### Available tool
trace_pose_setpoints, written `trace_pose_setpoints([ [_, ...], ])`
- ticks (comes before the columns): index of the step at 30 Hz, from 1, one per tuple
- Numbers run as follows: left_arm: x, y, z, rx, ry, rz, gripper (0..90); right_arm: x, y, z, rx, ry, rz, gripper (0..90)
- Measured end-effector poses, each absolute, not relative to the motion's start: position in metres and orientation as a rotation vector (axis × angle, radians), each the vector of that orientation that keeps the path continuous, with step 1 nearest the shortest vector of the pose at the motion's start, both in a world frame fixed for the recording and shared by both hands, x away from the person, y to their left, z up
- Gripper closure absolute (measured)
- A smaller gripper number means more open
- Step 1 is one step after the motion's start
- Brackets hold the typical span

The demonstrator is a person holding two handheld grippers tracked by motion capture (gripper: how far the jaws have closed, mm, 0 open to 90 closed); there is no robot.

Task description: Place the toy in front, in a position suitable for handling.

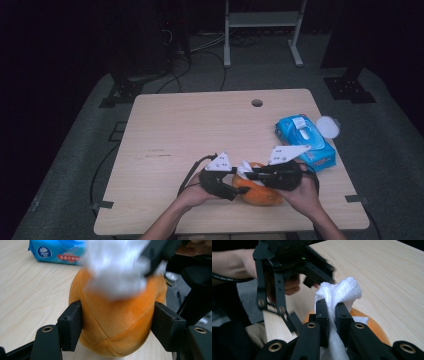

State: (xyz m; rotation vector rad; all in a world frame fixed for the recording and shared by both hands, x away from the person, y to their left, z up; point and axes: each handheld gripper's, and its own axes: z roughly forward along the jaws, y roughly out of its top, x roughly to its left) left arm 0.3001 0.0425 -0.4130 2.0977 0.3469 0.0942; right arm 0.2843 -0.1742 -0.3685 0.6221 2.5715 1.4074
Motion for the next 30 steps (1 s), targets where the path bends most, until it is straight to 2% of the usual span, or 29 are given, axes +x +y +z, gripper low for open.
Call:
trace_pose_setpoints([
  [7,0.299,0.043,-0.417,2.110,0.350,0.110,31.3,0.287,-0.164,-0.369,0.619,2.592,1.331,83.0],
  [16,0.299,0.042,-0.420,2.128,0.321,0.130,31.2,0.293,-0.207,-0.376,0.806,2.531,1.363,83.0],
  [26,0.291,0.035,-0.416,2.181,0.287,0.188,31.1,0.294,-0.167,-0.376,0.685,2.602,1.372,83.0],
  [30,0.295,0.038,-0.419,2.176,0.299,0.172,31.3,0.300,-0.175,-0.376,0.738,2.576,1.352,82.9],
])
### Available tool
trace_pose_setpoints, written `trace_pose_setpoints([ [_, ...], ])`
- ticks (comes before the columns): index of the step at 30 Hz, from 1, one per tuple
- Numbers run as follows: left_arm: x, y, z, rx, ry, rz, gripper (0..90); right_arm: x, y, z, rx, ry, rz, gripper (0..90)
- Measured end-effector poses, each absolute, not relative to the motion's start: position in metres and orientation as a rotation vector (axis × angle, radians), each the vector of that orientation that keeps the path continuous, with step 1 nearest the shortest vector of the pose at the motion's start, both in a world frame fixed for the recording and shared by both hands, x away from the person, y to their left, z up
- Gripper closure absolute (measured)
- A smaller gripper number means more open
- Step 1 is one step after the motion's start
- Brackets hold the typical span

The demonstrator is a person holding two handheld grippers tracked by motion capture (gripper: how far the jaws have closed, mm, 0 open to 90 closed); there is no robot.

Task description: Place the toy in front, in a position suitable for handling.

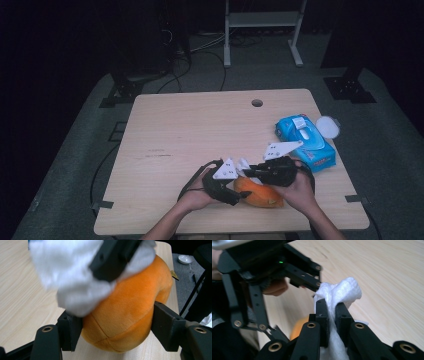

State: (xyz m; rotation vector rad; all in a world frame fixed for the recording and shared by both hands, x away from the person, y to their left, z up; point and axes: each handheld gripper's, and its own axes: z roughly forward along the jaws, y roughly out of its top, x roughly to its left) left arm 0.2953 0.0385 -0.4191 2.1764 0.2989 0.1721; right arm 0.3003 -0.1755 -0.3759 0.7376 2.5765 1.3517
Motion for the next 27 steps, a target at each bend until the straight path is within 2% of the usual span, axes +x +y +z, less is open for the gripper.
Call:
trace_pose_setpoints([
  [14,0.309,0.056,-0.432,2.183,0.352,0.086,29.8,0.285,-0.238,-0.393,0.948,2.487,1.419,82.7],
  [19,0.313,0.060,-0.430,2.173,0.339,0.004,18.4,0.284,-0.236,-0.400,0.947,2.500,1.447,82.7],
  [20,0.317,0.065,-0.427,2.112,0.361,-0.061,17.1,0.286,-0.233,-0.403,0.932,2.512,1.461,82.7],
  [22,0.321,0.069,-0.424,2.065,0.376,-0.095,13.2,0.285,-0.229,-0.404,0.910,2.532,1.462,82.7],
  [27,0.327,0.067,-0.428,2.053,0.410,-0.114,8.6,0.283,-0.220,-0.407,0.860,2.565,1.434,82.7],
])
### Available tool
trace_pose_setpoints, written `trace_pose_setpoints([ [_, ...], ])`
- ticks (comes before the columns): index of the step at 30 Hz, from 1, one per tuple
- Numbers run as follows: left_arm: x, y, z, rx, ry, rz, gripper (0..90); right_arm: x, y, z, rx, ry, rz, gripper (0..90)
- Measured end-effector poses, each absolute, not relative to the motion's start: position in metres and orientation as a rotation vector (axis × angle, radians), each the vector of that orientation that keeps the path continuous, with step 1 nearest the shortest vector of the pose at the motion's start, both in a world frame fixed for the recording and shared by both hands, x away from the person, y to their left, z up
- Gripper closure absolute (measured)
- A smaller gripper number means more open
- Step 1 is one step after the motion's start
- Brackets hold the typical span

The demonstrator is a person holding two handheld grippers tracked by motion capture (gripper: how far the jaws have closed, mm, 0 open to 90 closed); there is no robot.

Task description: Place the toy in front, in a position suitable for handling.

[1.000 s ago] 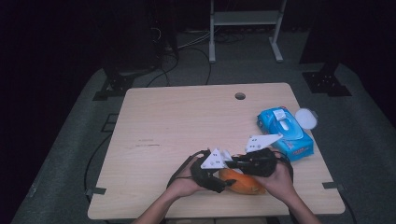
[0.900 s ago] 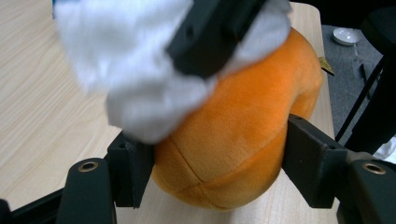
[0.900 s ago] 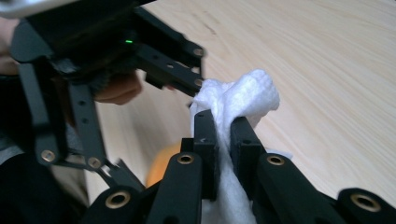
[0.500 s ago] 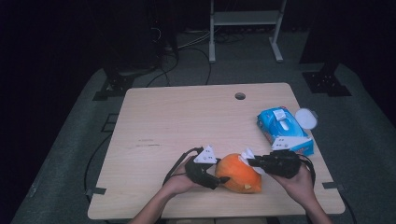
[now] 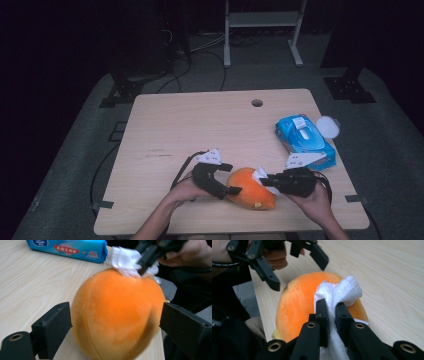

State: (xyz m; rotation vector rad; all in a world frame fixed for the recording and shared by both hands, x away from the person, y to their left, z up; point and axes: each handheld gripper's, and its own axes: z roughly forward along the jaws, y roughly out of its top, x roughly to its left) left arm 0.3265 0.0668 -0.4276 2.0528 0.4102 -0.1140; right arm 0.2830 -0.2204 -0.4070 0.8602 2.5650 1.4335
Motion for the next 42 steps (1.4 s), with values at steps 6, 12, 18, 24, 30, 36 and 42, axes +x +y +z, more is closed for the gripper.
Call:
trace_pose_setpoints([
  [6,0.333,0.056,-0.447,2.075,0.431,-0.232,2.8,0.283,-0.215,-0.409,0.823,2.615,1.413,82.4],
  [12,0.332,0.058,-0.452,2.062,0.409,-0.277,16.3,0.284,-0.213,-0.410,0.805,2.639,1.415,82.4],
  [18,0.325,0.070,-0.423,1.900,0.366,0.014,33.0,0.289,-0.217,-0.387,0.789,2.503,1.455,82.4],
  [24,0.328,0.077,-0.430,1.923,0.381,0.278,29.7,0.314,-0.200,-0.384,0.771,2.436,1.435,82.4],
  [30,0.338,0.086,-0.434,1.960,0.445,0.185,10.5,0.327,-0.187,-0.416,0.792,2.543,1.421,82.3],
  [36,0.334,0.081,-0.437,2.038,0.402,0.247,17.6,0.319,-0.171,-0.410,0.689,2.543,1.377,82.1],
  [42,0.340,0.091,-0.442,2.045,0.458,0.199,26.0,0.322,-0.179,-0.414,0.736,2.521,1.393,82.0],
])
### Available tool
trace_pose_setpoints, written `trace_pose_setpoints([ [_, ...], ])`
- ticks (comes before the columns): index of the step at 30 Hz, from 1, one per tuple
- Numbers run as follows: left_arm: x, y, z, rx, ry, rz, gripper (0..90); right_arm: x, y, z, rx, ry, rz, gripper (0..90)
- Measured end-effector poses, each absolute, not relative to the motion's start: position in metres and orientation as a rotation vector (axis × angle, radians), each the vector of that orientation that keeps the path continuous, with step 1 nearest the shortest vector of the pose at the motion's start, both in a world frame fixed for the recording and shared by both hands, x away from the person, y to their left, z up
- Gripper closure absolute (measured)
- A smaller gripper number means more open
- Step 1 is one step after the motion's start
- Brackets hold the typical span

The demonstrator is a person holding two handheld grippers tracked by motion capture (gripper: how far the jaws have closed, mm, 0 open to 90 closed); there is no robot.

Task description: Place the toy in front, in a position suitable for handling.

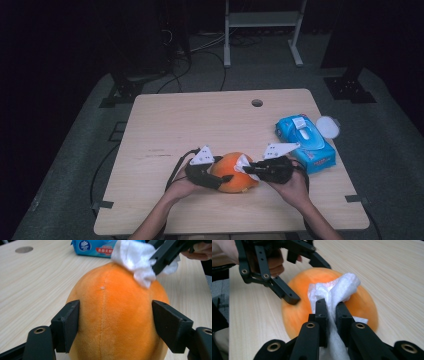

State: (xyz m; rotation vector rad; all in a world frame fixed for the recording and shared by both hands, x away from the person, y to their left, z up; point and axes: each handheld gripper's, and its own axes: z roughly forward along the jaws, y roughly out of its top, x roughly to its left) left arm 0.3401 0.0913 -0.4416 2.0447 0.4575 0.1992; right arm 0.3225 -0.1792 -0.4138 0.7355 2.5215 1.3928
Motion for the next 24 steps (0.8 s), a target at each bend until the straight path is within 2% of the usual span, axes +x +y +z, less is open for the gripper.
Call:
trace_pose_setpoints([
  [10,0.345,0.103,-0.448,2.029,0.483,0.155,26.1,0.328,-0.204,-0.430,0.892,2.518,1.432,82.0],
  [19,0.346,0.105,-0.449,2.022,0.495,0.143,26.0,0.310,-0.177,-0.420,0.696,2.576,1.451,82.1],
  [24,0.345,0.103,-0.450,2.025,0.474,0.137,27.2,0.318,-0.185,-0.421,0.759,2.545,1.454,82.1],
])
